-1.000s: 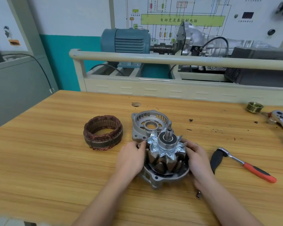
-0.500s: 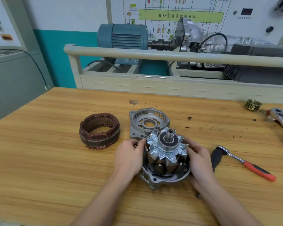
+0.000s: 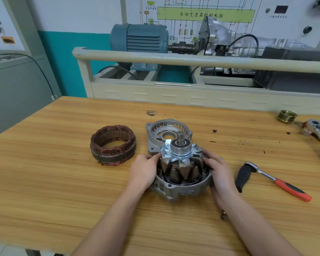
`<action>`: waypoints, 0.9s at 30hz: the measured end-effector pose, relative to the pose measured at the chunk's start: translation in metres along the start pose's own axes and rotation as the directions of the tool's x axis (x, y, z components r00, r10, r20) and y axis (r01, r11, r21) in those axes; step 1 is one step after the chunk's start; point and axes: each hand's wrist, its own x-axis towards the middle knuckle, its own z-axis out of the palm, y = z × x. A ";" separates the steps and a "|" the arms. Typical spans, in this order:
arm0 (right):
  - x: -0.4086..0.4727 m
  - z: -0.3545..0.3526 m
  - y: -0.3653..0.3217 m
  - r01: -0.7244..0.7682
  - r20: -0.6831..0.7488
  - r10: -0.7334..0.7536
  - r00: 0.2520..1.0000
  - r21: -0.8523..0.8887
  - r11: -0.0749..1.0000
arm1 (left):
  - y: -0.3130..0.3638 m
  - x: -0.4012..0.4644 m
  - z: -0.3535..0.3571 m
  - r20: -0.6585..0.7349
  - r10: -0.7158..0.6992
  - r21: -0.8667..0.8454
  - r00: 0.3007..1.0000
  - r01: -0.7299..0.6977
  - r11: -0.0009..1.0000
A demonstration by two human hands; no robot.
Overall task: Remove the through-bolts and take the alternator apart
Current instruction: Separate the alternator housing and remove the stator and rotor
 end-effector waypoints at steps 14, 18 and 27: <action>0.014 -0.018 0.012 -0.034 -0.002 0.034 0.999 -0.028 0.999 | 0.002 -0.017 0.007 -0.297 0.327 0.197 0.897 -0.278 0.940; 0.015 -0.018 0.012 -0.018 -0.039 0.016 0.999 -0.045 0.999 | 0.004 -0.021 0.007 -0.304 0.403 0.261 0.863 -0.331 0.907; 0.011 -0.023 0.012 0.013 -0.091 -0.011 0.996 0.029 0.999 | -0.013 -0.038 -0.018 0.200 0.727 0.165 0.656 -0.754 0.635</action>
